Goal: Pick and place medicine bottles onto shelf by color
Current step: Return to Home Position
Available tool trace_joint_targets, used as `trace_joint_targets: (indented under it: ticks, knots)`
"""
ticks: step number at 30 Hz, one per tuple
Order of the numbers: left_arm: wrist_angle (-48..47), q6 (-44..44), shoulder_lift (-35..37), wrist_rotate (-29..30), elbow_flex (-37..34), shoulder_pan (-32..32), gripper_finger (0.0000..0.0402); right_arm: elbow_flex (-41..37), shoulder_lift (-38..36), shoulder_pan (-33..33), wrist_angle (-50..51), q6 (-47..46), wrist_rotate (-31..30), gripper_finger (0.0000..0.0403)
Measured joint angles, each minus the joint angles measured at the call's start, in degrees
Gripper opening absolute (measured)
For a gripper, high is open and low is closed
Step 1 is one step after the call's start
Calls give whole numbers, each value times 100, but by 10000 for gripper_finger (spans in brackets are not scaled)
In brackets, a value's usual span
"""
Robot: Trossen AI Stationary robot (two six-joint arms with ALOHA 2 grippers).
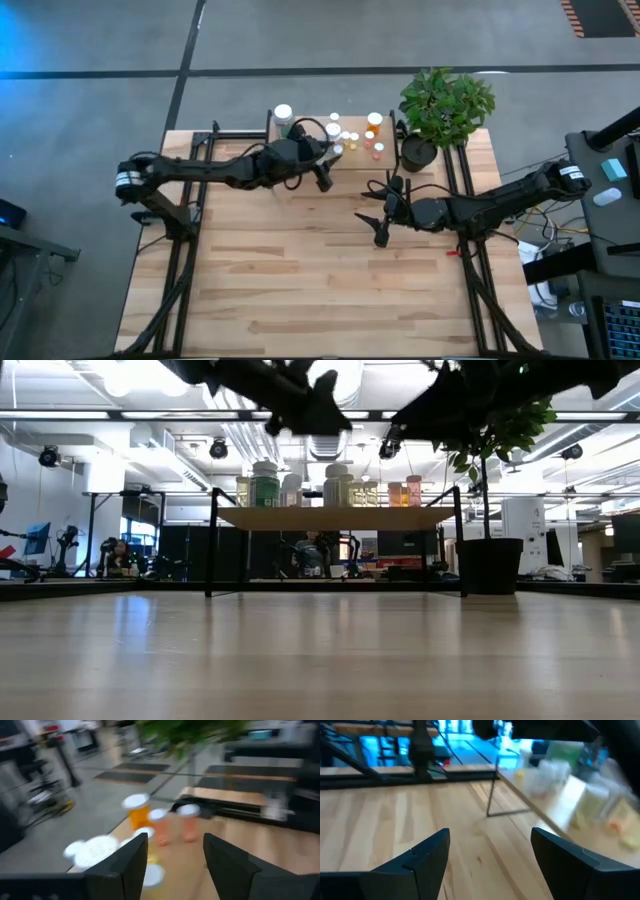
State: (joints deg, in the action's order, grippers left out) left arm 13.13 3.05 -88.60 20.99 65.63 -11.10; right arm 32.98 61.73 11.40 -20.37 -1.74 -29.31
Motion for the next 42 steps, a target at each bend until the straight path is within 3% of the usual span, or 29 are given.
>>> trace_joint_targets:
  ticks: [8,17,23,31,34,42]
  knots:
    - [-309,523,1341,-1045,-413,415,176,41,-1395,-150,511,612,1186,212]
    - [-214,475,3451,-1589,-2150,531,176,-516,-3490,-157,1240,878,2101,92]
    - [-160,343,4786,-1680,-3345,536,176,-1260,-4572,-157,1323,917,2180,21]
    - [-166,282,6223,-1826,-4754,536,148,-2279,-5778,-168,1503,925,1782,9]
    - [-162,108,6665,-1831,-5219,534,115,-2495,-6166,-169,1655,793,1719,9]
    - [-214,26,8169,-1915,-6083,536,10,-2799,-6051,-168,1829,472,1776,9]
